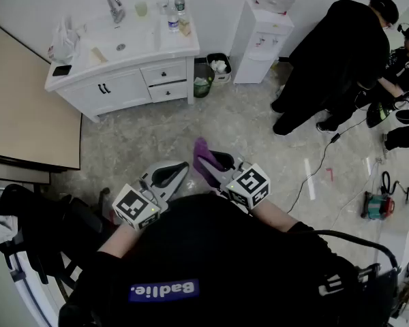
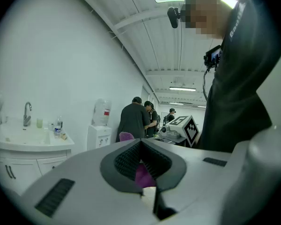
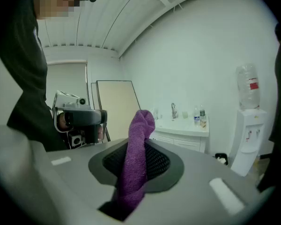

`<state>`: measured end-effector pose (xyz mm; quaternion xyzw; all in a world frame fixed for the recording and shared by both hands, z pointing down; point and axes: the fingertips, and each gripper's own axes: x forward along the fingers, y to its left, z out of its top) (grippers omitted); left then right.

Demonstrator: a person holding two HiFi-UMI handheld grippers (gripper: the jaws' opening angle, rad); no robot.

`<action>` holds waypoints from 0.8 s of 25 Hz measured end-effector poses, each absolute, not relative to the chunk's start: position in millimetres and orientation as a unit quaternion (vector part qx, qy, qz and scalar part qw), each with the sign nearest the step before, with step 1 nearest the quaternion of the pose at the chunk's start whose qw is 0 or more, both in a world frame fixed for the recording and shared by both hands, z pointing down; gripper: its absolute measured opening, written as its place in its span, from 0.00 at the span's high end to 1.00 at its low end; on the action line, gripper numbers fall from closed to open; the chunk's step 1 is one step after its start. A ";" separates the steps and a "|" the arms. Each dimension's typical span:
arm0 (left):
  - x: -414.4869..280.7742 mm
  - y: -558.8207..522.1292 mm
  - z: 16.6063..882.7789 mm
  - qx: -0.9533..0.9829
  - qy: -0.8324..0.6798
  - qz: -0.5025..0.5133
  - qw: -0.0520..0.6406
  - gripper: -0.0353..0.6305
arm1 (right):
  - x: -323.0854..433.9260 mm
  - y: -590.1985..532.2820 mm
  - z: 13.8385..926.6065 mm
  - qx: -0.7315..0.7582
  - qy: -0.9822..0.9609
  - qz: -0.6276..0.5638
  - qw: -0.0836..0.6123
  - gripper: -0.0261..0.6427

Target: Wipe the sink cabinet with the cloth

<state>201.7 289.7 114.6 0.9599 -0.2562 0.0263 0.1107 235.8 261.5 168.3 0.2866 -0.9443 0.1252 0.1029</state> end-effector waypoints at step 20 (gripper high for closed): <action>225.3 287.7 112.2 0.954 -0.282 0.035 0.100 0.96 | 259.0 259.2 169.6 0.267 -0.950 0.130 0.096 0.85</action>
